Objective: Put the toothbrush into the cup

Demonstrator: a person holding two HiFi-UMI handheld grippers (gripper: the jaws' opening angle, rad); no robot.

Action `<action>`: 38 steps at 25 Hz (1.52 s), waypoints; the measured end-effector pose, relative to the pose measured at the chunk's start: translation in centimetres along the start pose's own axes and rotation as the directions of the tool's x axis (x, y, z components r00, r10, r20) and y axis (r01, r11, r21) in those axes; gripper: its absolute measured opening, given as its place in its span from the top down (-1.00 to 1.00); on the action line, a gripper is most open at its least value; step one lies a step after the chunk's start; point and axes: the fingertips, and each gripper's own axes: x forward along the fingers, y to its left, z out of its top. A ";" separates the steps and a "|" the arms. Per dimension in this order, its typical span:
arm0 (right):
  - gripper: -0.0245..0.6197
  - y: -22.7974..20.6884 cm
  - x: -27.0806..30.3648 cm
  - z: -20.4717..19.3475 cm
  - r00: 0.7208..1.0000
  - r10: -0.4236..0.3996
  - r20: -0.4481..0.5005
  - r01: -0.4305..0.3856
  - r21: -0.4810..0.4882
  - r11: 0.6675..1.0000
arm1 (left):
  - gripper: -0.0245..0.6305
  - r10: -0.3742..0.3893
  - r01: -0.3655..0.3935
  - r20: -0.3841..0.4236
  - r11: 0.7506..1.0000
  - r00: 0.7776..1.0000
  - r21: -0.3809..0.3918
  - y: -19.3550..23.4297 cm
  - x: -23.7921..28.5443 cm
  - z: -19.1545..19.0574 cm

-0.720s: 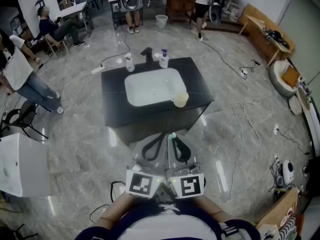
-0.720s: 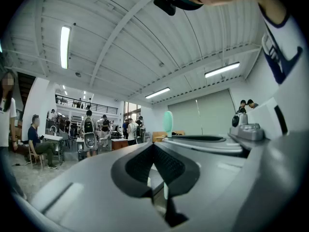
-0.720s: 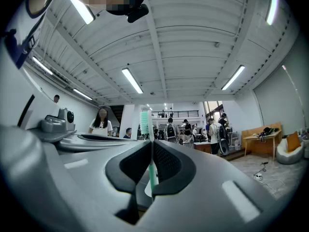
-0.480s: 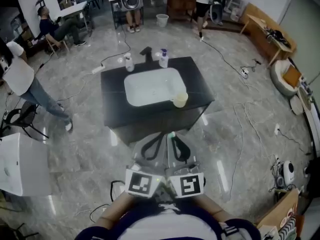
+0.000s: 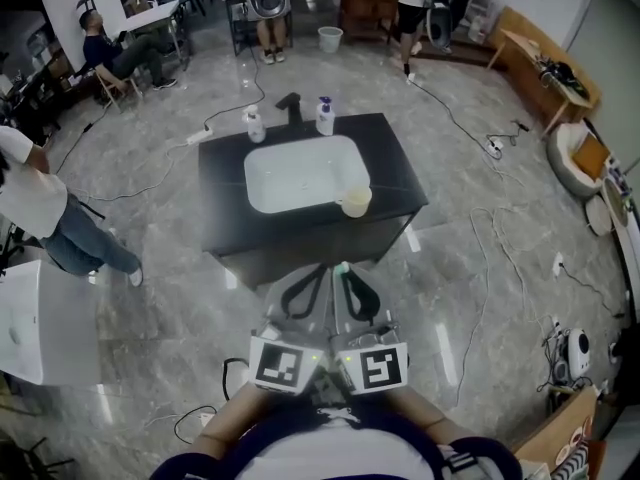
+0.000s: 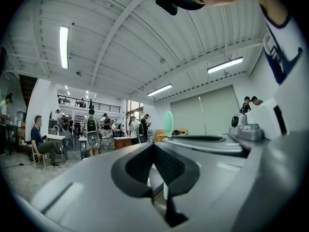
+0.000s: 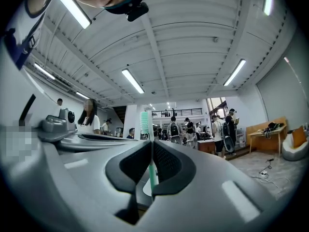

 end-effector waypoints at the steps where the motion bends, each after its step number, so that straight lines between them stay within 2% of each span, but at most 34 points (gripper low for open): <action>1: 0.88 -0.2 0.0 -0.1 1.000 0.003 0.001 -0.003 -0.002 1.000 | 0.93 0.002 -0.002 0.000 1.000 1.000 -0.004 -0.1 0.2 -0.1; 17: 0.88 -4.5 4.4 -0.9 1.000 0.003 0.026 -0.004 0.019 1.000 | 0.93 -0.034 0.034 0.021 0.999 0.999 -0.020 1.8 6.1 -0.8; 29: 0.88 -8.7 11.4 -1.5 1.000 -0.015 0.021 0.015 0.002 1.000 | 0.93 -0.084 0.086 0.035 0.995 0.996 -0.051 6.4 13.4 -1.3; 38: 0.88 -12.0 15.3 -2.6 0.998 -0.061 -0.002 0.061 0.050 0.997 | 0.93 -0.115 0.116 0.028 0.991 0.993 -0.064 9.5 17.5 -1.8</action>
